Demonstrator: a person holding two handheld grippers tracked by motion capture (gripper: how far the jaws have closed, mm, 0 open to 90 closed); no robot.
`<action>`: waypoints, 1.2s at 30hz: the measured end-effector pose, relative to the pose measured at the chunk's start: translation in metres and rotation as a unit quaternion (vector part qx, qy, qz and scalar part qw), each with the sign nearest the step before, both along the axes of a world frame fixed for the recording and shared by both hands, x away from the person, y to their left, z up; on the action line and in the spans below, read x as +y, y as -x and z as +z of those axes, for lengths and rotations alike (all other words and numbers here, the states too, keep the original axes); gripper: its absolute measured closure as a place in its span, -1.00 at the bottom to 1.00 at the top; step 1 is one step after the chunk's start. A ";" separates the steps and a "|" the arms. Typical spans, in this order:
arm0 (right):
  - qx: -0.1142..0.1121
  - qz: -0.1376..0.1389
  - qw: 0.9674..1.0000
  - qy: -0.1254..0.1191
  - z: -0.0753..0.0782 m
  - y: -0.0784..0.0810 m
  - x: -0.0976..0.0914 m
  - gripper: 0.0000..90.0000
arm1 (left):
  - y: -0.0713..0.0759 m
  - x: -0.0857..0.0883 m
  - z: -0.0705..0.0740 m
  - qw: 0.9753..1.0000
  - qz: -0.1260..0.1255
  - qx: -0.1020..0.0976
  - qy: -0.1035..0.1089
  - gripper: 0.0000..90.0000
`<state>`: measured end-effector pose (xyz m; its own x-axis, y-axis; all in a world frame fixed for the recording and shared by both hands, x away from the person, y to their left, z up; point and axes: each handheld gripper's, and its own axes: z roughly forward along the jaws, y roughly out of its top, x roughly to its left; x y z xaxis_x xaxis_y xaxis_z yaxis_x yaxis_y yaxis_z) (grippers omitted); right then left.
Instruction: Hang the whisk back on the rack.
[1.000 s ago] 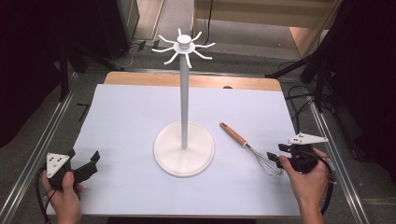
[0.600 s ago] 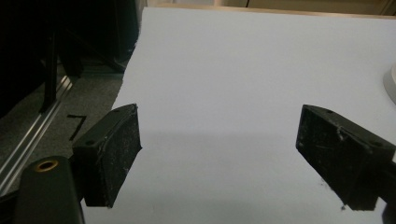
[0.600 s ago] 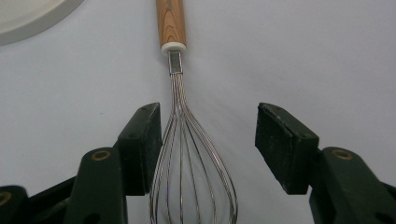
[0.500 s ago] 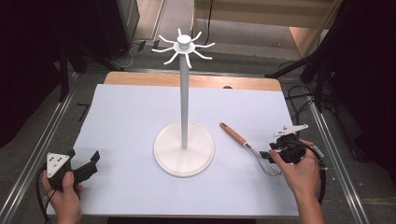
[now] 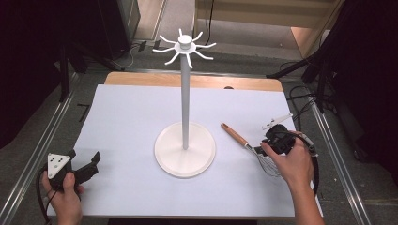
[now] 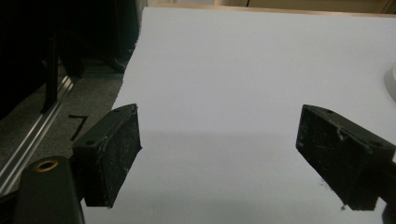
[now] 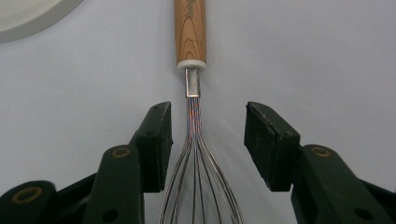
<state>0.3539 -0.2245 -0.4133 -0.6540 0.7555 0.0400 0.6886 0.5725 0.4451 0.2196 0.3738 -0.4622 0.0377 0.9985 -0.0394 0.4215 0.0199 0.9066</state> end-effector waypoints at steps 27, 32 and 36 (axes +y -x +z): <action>0.054 0.032 0.997 0.036 -0.008 -0.045 0.043 0.43 | 0.000 0.001 0.000 1.000 -0.001 0.000 0.003 -0.67; 0.066 0.022 0.996 0.046 -0.009 -0.052 0.051 0.45 | 0.000 0.001 0.000 1.000 -0.001 0.001 0.003 -0.67; 0.082 0.009 0.995 0.047 -0.010 -0.057 0.055 0.45 | 0.000 0.001 0.000 1.000 -0.002 0.000 0.004 -0.67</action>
<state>0.4108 -0.1694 -0.4233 -0.6584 0.7487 0.0778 0.7366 0.6196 0.2711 0.2194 0.3747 -0.4621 0.0407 0.9981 -0.0471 0.4220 0.0255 0.9063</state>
